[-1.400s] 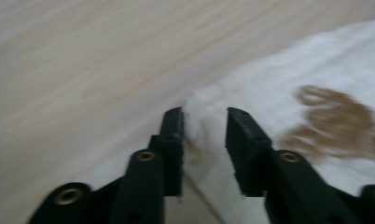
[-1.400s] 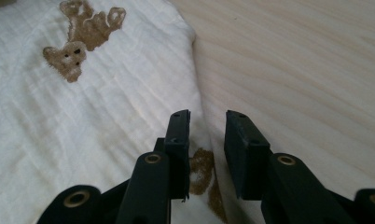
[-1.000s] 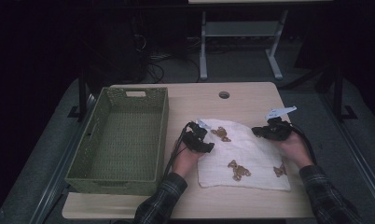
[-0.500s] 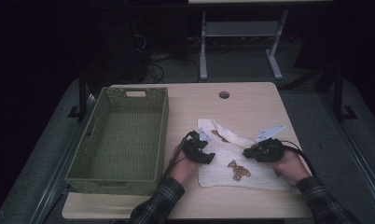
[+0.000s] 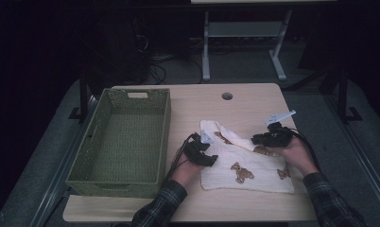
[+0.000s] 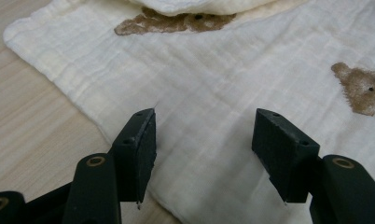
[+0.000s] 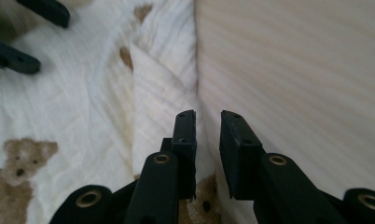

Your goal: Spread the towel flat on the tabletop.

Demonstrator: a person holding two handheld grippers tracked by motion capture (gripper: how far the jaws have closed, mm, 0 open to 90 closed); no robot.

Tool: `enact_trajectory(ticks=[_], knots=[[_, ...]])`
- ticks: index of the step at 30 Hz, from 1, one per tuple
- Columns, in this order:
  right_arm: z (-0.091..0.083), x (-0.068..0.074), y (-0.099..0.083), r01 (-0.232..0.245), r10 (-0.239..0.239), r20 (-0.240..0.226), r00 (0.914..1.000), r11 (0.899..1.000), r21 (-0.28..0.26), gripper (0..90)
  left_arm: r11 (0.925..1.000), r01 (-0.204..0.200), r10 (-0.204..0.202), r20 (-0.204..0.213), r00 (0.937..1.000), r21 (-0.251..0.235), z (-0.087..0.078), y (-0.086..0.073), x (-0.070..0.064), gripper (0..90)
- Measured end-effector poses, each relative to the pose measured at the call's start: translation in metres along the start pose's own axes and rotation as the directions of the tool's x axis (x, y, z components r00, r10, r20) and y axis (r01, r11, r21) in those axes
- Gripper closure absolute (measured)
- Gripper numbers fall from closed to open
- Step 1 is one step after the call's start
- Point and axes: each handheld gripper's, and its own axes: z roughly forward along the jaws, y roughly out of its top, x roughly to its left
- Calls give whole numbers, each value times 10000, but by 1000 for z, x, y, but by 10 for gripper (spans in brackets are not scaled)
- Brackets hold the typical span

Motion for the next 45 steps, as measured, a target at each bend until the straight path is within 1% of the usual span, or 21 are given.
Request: enact_trajectory(ticks=[1,2,4,6,8,10,11,12,13,14,18,22,25,27,30,32,34,36,37,41,45], knots=[[2,0,-1,-13,12,25,10000,9999,144,779,10000,2,-2,-7,10000,-42,0,0,0,391],[4,0,-2,82,-82,35,10000,9998,207,828,10000,14,-14,-18,10000,-70,0,-1,0,391],[3,2,-2,142,-144,140,9998,9997,177,888,9999,38,-39,-25,10000,-125,0,-1,0,391],[1,2,-2,311,-311,104,9995,9995,11,894,9999,46,-47,-29,10000,-144,0,-2,0,391],[-3,4,-1,400,-397,187,9990,9990,-177,896,9999,55,-55,-40,10000,-153,0,-2,-1,391],[-8,5,1,384,-373,295,9989,9984,-408,898,9998,81,-82,-43,10000,-175,0,-2,-1,391],[-10,4,2,468,-448,397,9982,9975,-536,898,9998,94,-95,-45,9999,-193,0,-2,-1,391],[-13,4,4,395,-365,474,9982,9972,-629,898,9998,100,-101,-50,9999,-200,0,-2,-1,391],[-15,2,5,518,-478,554,9973,9959,-739,899,9997,99,-100,-52,9999,-213,0,-2,-1,391],[-18,2,7,463,-410,669,9969,9958,-795,899,9997,102,-103,-54,9999,-228,0,-3,-1,391],[-26,-11,18,443,-296,1141,9930,9907,-1285,900,9996,82,-83,-49,10000,-276,0,-3,-1,391],[-26,-24,29,347,-117,1645,9863,9898,-1378,899,9996,81,-82,-49,10000,-261,0,-3,-1,391],[-19,-38,35,151,93,1955,9807,9923,-1229,899,9996,84,-85,-52,10000,-277,0,-3,-1,391],[-13,-47,35,-60,299,2105,9771,9935,-1134,899,9996,96,-98,-57,9999,-276,0,-4,-1,391],[-5,-62,28,-452,620,2530,9655,9964,-718,899,9995,104,-106,-60,9999,-304,0,-4,-1,391],[-3,-69,22,-764,947,2550,9623,9938,-809,877,9995,103,-104,-60,9999,-311,0,-4,-1,391],[-5,-73,16,-1229,1445,2201,9647,9864,-1092,803,9994,104,-106,-56,9999,-331,0,-4,-1,391],[-9,-74,10,-1477,1756,2018,9636,9782,-1459,762,9994,99,-101,-54,9999,-333,0,-4,-1,391],[-11,-75,7,-1503,1771,1907,9655,9777,-1468,739,9994,96,-97,-51,9999,-334,0,-4,-1,391],[-18,-76,1,-1516,1765,1807,9676,9779,-1438,672,9996,72,-73,-15,10000,-262,0,-3,0,389],[-26,-78,1,-1357,1631,1753,9709,9780,-1585,643,9996,278,-278,-175,9995,-36,2,3,5,366]])
